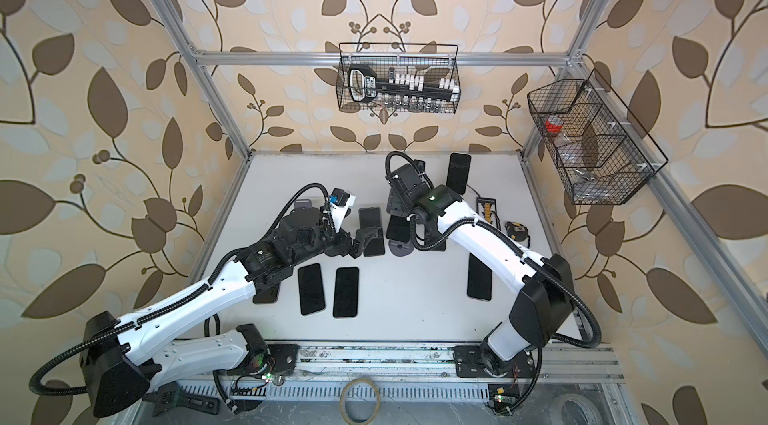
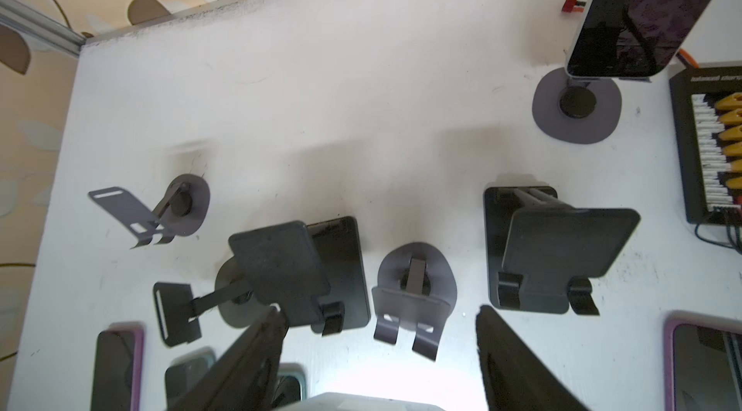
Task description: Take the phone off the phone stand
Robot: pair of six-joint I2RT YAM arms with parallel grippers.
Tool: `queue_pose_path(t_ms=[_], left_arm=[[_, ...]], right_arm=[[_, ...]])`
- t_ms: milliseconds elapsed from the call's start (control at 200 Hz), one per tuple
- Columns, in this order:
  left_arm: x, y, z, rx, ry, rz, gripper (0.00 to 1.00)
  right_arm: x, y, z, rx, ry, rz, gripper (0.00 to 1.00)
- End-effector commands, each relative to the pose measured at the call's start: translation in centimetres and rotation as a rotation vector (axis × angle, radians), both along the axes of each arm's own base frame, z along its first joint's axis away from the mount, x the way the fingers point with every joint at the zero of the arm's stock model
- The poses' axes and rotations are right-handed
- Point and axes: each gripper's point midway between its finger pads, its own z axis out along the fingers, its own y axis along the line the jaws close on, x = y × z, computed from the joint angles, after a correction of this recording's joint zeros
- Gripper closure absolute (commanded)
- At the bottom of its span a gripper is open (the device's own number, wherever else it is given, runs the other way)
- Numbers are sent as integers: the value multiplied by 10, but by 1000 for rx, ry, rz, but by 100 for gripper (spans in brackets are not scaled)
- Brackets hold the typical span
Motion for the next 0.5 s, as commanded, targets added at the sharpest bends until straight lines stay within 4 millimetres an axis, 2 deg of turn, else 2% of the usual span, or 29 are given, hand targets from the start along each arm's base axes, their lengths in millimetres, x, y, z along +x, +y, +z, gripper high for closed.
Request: queue_pose_path(t_ms=[0,95,250,390,495], left_arm=[[-2,18,27,-31,-41,77,1],[-12,36,28,-16,-4,124,1],[-36,60,22,0,57,138,1],[-61,75,18,-1,89,112,1],[-74,89,14,-17,125,132,1]], right_arm=[[-30,2,22,97,34,42,65],[-49,4,24,121,76,53,65],[-87,28,16,99,145,115,65],[-114,47,-7,81,229,149,65],[-128,56,-32,58,305,183,65]])
